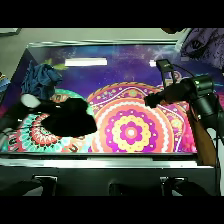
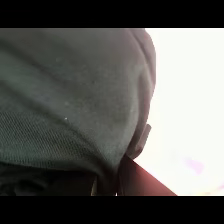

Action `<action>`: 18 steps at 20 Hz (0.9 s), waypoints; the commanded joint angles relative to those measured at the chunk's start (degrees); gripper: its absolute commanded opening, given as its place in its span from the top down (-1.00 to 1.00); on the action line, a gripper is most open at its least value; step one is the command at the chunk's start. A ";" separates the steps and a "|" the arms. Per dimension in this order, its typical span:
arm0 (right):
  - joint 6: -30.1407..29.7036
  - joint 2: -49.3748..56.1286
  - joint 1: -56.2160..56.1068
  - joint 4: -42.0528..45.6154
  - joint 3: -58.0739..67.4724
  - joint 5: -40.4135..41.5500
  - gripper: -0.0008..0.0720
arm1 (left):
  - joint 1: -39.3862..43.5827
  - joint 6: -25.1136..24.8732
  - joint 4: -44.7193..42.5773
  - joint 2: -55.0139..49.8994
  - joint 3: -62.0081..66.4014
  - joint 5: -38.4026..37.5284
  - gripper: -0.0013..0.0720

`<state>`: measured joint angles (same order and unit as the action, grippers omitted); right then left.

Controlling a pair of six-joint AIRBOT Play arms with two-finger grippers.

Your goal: Fold the clothes and pants, and hang the long-sleeved shirts on hangers.

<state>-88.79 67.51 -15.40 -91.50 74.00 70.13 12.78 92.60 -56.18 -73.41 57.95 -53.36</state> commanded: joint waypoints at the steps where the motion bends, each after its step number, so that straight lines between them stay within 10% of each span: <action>1: -2.75 -0.13 -0.04 1.16 0.02 6.60 -0.01 | 18.60 11.39 3.69 -3.04 0.07 15.26 0.92; 4: -3.08 -0.13 -0.04 1.07 -0.59 6.38 -0.03 | 25.09 17.68 3.76 -9.33 0.09 24.28 0.82; 7: -3.96 -0.15 0.90 0.66 -2.21 6.58 -0.45 | 21.07 18.18 3.74 -8.98 0.09 19.96 -0.92; 13: -8.57 -0.11 19.06 -29.79 -14.08 0.96 -0.53 | -4.59 6.05 -3.63 4.74 0.07 -1.86 -0.92; 18: -15.76 1.09 12.00 -48.15 -32.68 -10.25 -0.53 | -22.08 1.20 -3.65 7.63 0.07 -11.80 -0.90</action>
<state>-100.49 67.77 -0.64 -126.80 50.02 66.59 -0.49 96.55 -58.92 -67.55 58.02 -58.00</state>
